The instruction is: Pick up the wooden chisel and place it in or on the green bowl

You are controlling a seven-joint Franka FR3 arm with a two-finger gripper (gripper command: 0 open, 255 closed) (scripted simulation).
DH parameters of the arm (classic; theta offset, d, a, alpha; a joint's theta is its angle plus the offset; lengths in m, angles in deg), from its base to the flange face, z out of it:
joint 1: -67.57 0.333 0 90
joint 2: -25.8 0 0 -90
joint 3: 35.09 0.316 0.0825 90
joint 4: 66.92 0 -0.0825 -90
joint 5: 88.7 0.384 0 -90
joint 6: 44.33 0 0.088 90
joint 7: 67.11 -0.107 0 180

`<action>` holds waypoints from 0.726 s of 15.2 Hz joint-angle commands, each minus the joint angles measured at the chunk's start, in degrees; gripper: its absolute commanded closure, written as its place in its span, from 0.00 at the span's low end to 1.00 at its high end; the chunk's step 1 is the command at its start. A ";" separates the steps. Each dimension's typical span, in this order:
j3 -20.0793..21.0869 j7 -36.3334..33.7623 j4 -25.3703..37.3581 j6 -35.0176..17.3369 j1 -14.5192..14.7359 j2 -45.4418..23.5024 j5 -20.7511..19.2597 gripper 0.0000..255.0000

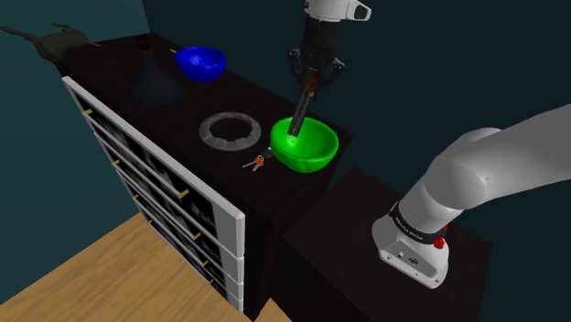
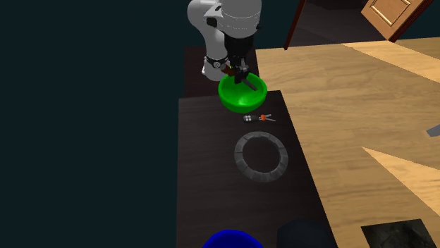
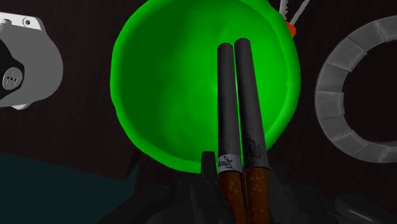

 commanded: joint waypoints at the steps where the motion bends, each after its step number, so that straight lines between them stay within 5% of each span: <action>1: 0.21 -0.71 -2.63 1.89 1.13 4.58 1.14 1.00; 11: 1.48 -0.79 -10.00 -4.69 2.04 5.41 2.58 1.00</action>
